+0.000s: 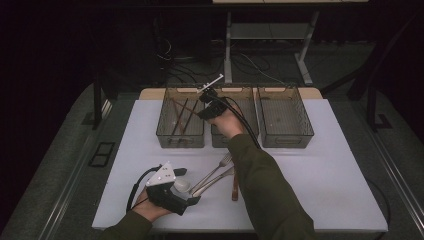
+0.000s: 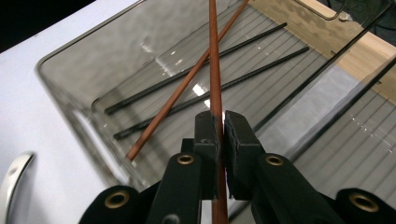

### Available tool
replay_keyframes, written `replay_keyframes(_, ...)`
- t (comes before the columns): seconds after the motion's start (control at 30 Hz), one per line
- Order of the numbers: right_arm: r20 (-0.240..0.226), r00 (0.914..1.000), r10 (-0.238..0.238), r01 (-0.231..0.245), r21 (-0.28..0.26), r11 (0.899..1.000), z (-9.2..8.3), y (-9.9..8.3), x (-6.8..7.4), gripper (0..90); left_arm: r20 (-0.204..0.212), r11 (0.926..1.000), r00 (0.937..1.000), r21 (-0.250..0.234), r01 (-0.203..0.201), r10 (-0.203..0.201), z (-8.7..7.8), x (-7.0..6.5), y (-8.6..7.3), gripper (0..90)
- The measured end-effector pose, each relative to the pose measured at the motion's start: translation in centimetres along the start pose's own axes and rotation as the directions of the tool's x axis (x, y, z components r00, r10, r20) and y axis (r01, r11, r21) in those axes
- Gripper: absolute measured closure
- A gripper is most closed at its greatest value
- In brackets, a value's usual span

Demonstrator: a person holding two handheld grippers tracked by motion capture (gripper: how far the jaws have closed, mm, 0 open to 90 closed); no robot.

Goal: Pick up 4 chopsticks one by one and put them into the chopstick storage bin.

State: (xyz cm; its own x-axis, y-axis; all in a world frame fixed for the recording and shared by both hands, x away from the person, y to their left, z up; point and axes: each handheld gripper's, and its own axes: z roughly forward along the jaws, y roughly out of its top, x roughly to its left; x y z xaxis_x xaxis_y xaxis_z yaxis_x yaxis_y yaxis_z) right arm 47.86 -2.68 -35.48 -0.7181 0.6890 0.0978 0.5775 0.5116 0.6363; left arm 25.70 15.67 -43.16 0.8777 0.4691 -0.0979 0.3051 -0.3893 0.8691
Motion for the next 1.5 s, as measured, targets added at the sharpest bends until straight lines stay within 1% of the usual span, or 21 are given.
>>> replay_keyframes(0.07, 0.010, 0.9999, 0.010, -0.010, 0.007, 1.000, 0.6, 0.3, 0.0, 84.2, 0.001, 1.0000, 1.0000, -0.002, 0.005, -0.005, 0.0, 0.0, 0.0, 0.0)
replay_keyframes(0.17, 0.012, 0.9996, 0.025, -0.025, 0.008, 1.000, 1.5, 0.8, -0.1, 84.2, 0.002, 1.0000, 1.0000, -0.002, 0.002, -0.002, 0.0, 0.0, 0.0, 0.0)
replay_keyframes(0.23, 0.022, 0.9992, 0.034, -0.035, 0.013, 0.999, 2.1, 1.2, -0.1, 84.2, 0.003, 1.0000, 1.0000, -0.002, -0.001, 0.001, 0.0, 0.0, 0.0, 0.0)
replay_keyframes(0.33, 0.034, 0.9988, 0.035, -0.036, 0.022, 0.999, 2.9, 1.7, 0.1, 84.1, 0.007, 1.0000, 1.0000, -0.003, -0.002, 0.002, 0.0, 0.0, 0.1, 0.0)
replay_keyframes(0.4, 0.027, 0.9989, 0.039, -0.039, 0.013, 0.999, 3.3, 2.1, 0.4, 84.0, 0.009, 1.0000, 1.0000, -0.004, -0.004, 0.004, 0.0, 0.0, 0.1, 0.0)
replay_keyframes(0.47, 0.042, 0.9986, 0.032, -0.032, -0.011, 0.999, 3.4, 2.3, 0.7, 83.1, 0.010, 1.0000, 0.9999, -0.005, -0.003, 0.003, 0.0, 0.0, 0.1, 0.0)
replay_keyframes(0.5, 0.053, 0.9980, 0.035, -0.034, -0.022, 0.999, 3.4, 2.4, 0.8, 79.0, 0.010, 1.0000, 0.9999, -0.005, -0.003, 0.004, 0.0, 0.1, 0.1, 0.0)
replay_keyframes(0.57, 0.048, 0.9979, 0.045, -0.043, -0.045, 0.998, 3.1, 2.5, 0.7, 70.2, 0.011, 1.0000, 0.9999, -0.005, -0.007, 0.007, 0.0, 0.1, 0.1, 0.0)
replay_keyframes(0.63, 0.032, 0.9980, 0.054, -0.052, -0.050, 0.997, 2.7, 2.5, 0.6, 64.8, 0.010, 1.0000, 0.9999, -0.006, -0.005, 0.005, 0.0, 0.0, 0.1, 0.0)
replay_keyframes(0.7, 0.032, 0.9983, 0.049, -0.047, -0.055, 0.997, 2.3, 2.5, 0.6, 60.2, 0.010, 1.0000, 0.9999, -0.005, -0.005, 0.005, 0.1, 0.0, 0.1, 0.0)
replay_keyframes(0.73, 0.024, 0.9991, 0.033, -0.032, -0.059, 0.998, 2.0, 2.4, 0.5, 58.7, 0.009, 1.0000, 0.9999, -0.005, -0.006, 0.006, 0.1, 0.0, 0.1, 0.0)
replay_keyframes(0.8, 0.023, 0.9994, 0.027, -0.025, -0.078, 0.997, 1.4, 2.3, 0.6, 54.8, 0.009, 1.0000, 0.9999, -0.007, -0.005, 0.006, 0.1, -0.1, 0.1, 0.0)
replay_keyframes(0.83, 0.017, 0.9996, 0.022, -0.021, -0.085, 0.996, 1.2, 2.3, 0.6, 53.1, 0.008, 0.9999, 0.9999, -0.008, -0.010, 0.010, 0.2, 0.0, 0.1, 0.0)
replay_keyframes(0.9, 0.001, 1.0000, 0.005, -0.005, -0.097, 0.995, 0.6, 2.1, 0.7, 49.9, 0.007, 0.9999, 1.0000, -0.010, -0.005, 0.005, 0.2, -0.1, 0.1, 0.0)
replay_keyframes(0.97, -0.035, 0.9994, -0.001, -0.003, -0.104, 0.995, 0.1, 1.8, 0.6, 47.4, 0.005, 0.9999, 0.9999, -0.005, -0.011, 0.011, 0.1, 0.0, 0.1, 0.0)
replay_keyframes(1.0, -0.044, 0.9990, -0.003, -0.002, -0.105, 0.994, -0.1, 1.5, 0.6, 46.2, 0.006, 1.0000, 1.0000, -0.003, -0.006, 0.006, 0.1, 0.0, 0.1, 0.0)
replay_keyframes(1.03, -0.042, 0.9991, -0.005, 0.001, -0.111, 0.994, -0.4, 1.3, 0.5, 45.4, 0.005, 1.0000, 1.0000, -0.003, -0.007, 0.007, 0.1, 0.0, 0.1, 0.0)
replay_keyframes(1.17, -0.061, 0.9981, -0.002, -0.006, -0.134, 0.991, -1.4, 0.2, 0.1, 42.1, 0.003, 0.9999, 0.9999, 0.004, -0.010, 0.010, 0.2, 0.1, 0.2, 0.0)
replay_keyframes(1.27, -0.074, 0.9972, -0.014, 0.003, -0.151, 0.989, -2.1, -0.8, -0.2, 39.1, 0.005, 0.9999, 0.9999, 0.006, -0.009, 0.009, 0.2, 0.1, 0.2, 0.0)
replay_keyframes(1.37, -0.069, 0.9974, -0.021, 0.009, -0.170, 0.985, -2.9, -1.9, -0.5, 36.7, 0.003, 0.9999, 0.9999, 0.009, -0.012, 0.012, 0.3, 0.1, 0.2, 0.0)
replay_keyframes(1.5, -0.078, 0.9968, -0.018, 0.003, -0.195, 0.981, -4.2, -3.4, -0.9, 35.5, -0.001, 0.9999, 0.9999, 0.003, -0.011, 0.011, 0.3, 0.1, 0.2, 0.0)
